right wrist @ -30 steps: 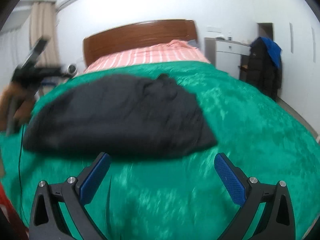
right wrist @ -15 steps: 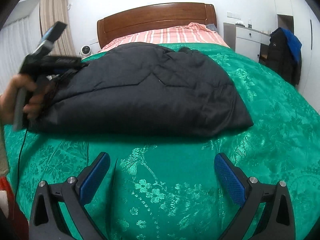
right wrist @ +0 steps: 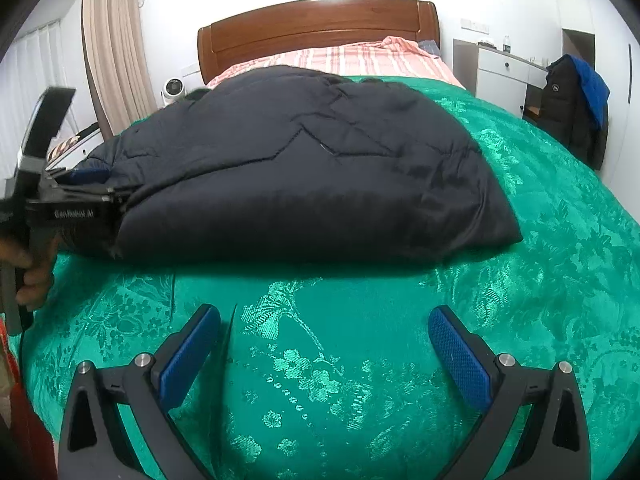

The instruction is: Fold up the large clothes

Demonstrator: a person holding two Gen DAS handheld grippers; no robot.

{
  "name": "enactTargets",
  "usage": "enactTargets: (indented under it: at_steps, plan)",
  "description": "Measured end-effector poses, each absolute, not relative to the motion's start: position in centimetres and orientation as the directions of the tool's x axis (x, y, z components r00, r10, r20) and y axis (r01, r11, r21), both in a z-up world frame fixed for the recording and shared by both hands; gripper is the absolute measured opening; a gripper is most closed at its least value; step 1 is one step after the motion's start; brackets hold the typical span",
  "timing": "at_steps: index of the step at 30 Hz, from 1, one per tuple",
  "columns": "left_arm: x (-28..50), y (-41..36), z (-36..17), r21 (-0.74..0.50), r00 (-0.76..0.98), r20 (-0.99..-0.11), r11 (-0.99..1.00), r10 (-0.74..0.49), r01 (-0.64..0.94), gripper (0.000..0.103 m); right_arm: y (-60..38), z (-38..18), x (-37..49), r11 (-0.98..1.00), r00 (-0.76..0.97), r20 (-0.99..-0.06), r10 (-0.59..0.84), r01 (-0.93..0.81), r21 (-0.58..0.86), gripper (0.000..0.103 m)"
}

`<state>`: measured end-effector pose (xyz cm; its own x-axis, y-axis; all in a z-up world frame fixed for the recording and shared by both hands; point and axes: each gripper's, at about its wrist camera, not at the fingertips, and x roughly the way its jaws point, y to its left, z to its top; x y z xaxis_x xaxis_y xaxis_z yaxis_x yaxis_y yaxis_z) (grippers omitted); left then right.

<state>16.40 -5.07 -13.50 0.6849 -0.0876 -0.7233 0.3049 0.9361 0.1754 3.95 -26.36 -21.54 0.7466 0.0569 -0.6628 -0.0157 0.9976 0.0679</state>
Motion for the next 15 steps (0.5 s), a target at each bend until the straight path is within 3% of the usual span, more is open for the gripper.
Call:
enactTargets:
  at_steps: [15]
  plan:
    - [14.6,-6.6,-13.5,0.239,0.695,-0.719,0.932,-0.019,0.273,0.100,-26.6,-22.0,4.6,0.997,0.728,-0.682,0.072,-0.029,0.074,0.103]
